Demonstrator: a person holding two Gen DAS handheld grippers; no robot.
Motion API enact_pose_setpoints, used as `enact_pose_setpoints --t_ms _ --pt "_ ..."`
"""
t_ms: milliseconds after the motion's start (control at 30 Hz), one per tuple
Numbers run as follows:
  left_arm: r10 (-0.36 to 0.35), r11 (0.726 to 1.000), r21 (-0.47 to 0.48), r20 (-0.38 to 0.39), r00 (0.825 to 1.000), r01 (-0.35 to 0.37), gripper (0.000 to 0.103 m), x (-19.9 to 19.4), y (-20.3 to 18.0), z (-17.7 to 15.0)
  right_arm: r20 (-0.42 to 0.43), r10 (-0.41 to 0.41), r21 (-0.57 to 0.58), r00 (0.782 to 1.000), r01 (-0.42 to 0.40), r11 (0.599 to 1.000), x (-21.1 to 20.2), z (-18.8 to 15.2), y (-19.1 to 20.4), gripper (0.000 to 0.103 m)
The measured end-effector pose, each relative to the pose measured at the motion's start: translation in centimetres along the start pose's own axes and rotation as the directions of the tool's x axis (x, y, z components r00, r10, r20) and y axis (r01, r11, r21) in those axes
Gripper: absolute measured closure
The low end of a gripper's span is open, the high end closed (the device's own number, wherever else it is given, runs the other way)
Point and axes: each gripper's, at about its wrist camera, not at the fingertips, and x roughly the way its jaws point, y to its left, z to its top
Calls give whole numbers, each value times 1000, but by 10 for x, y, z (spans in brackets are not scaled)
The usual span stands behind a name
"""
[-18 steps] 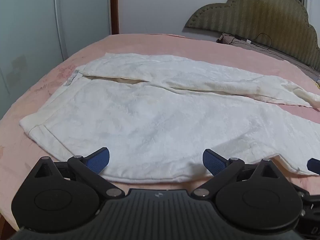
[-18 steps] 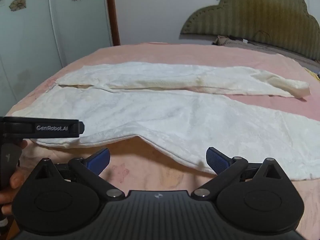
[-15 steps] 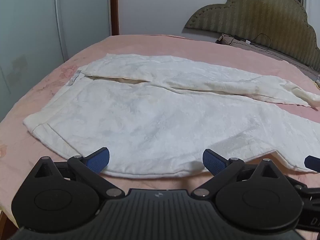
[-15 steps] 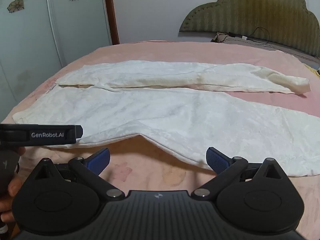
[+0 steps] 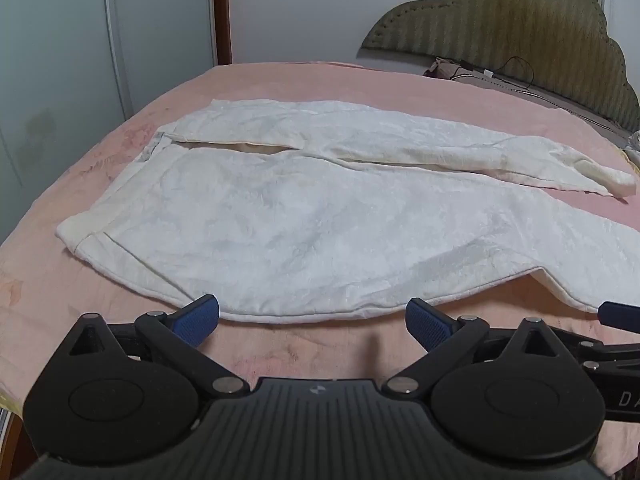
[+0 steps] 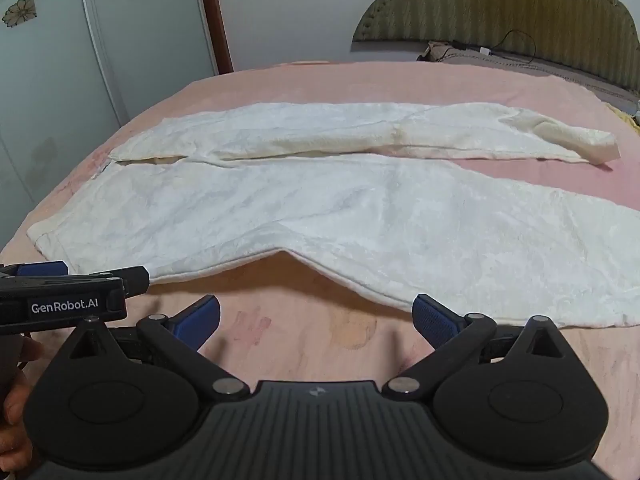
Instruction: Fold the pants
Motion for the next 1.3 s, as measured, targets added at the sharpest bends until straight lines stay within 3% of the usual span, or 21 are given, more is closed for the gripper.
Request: enact_pose_setpoints --t_ms 1300 --pt "5 1000 15 -14 1000 -5 2 7 0 -1 -24 24 -44 999 -25 999 6 -6 8 0"
